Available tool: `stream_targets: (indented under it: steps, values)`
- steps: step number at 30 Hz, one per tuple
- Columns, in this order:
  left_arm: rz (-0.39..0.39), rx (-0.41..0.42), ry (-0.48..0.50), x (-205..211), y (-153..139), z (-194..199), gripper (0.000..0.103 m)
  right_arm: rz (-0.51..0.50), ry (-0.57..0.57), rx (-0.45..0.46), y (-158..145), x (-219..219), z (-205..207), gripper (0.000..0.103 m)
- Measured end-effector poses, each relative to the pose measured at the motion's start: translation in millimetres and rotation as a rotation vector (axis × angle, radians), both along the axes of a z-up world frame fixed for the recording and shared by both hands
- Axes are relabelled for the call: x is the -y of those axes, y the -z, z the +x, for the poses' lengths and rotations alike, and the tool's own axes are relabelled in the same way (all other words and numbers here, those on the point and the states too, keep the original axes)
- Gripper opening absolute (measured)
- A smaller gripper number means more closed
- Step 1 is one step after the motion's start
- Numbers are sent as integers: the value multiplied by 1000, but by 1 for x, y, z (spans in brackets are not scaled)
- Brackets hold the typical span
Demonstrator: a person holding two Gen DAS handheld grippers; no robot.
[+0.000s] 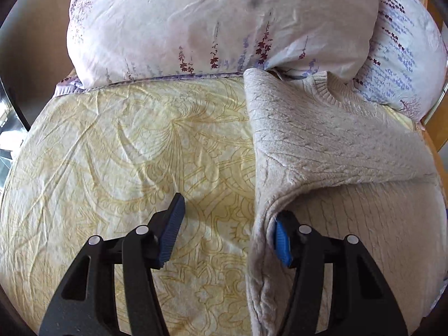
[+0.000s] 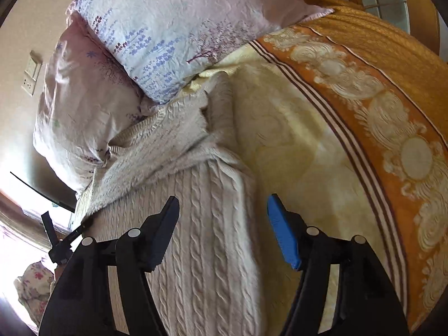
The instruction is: Fold small clothes
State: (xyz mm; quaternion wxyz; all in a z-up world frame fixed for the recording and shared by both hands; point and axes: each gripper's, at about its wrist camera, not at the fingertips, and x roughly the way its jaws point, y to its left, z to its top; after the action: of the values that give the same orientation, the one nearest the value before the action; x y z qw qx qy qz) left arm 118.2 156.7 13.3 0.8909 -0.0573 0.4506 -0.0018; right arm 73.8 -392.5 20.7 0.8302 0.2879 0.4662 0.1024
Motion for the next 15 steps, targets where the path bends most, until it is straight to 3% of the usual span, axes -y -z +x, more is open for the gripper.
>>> stream_targets:
  steps: [4, 6, 8, 10, 15]
  values:
    - [-165, 1, 65, -4, -2, -33, 58, 74, -31, -10, 11, 12, -32, 59]
    - [-209, 5, 84, -3, -1, -54, 59, 116, -61, -7, 14, 10, -44, 56]
    - [-262, 9, 103, -1, -1, -79, 59, 158, -108, -18, 19, 3, -54, 45]
    - [-329, 8, 121, 0, 1, -104, 59, 181, -149, -16, 20, -6, -65, 42]
    - [-459, 5, 162, 18, 10, -161, 52, 273, -241, -45, 31, -24, -93, 24]
